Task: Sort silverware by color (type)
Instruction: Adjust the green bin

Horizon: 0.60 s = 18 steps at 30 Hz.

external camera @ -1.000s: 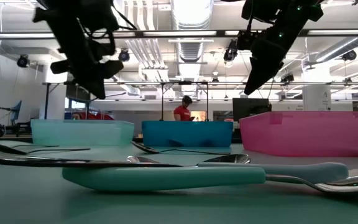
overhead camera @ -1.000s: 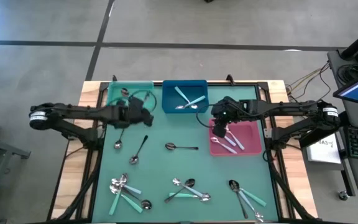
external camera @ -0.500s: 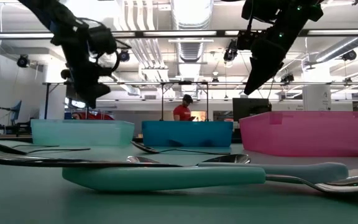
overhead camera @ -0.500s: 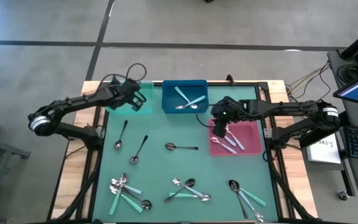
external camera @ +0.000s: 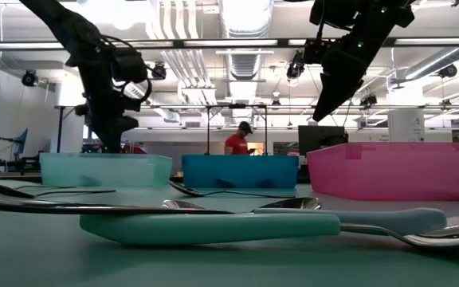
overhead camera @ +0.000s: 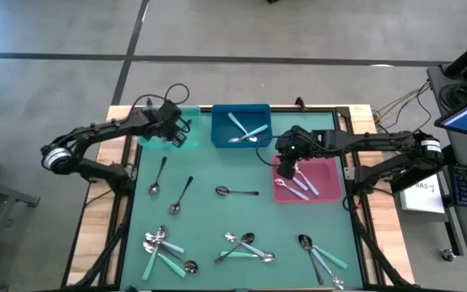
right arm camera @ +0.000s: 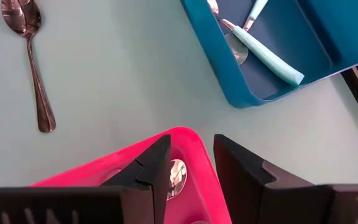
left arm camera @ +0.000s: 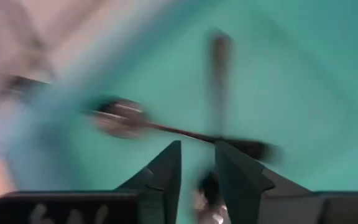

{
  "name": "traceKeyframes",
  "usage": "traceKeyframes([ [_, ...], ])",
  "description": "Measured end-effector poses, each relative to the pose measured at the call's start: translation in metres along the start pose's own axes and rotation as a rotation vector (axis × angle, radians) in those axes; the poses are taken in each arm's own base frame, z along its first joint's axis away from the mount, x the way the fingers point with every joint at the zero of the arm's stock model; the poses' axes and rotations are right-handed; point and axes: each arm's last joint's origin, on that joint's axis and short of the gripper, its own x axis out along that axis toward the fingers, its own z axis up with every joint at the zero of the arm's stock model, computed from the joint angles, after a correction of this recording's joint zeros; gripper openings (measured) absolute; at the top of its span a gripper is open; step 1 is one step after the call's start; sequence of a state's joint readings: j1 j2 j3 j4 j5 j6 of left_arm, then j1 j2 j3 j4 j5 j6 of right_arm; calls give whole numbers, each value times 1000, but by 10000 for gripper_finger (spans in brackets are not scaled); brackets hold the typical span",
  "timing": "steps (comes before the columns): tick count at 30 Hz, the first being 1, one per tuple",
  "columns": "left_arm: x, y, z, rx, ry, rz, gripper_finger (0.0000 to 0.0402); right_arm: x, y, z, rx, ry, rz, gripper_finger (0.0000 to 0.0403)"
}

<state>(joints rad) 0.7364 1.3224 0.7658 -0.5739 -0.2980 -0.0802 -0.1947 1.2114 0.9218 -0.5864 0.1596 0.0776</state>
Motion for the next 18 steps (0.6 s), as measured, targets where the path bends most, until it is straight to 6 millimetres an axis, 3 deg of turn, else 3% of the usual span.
traceKeyframes([
  [4,-8,-15,-7,-44,110,-494,110,0,0,0,0,0,0,112],
  [6,-15,-25,-12,-52,154,-626,115,0,0,0,0,1,0,112],
  [9,-24,-40,-19,-14,186,-600,116,0,0,0,1,0,0,112],
  [12,-29,-52,-24,72,148,-456,116,0,0,0,-3,0,-1,112],
  [15,-30,-55,-23,104,95,-329,116,0,-1,0,-17,-4,-4,112],
  [18,-28,-54,-21,92,92,-314,116,0,-1,1,-11,-15,-6,112],
])
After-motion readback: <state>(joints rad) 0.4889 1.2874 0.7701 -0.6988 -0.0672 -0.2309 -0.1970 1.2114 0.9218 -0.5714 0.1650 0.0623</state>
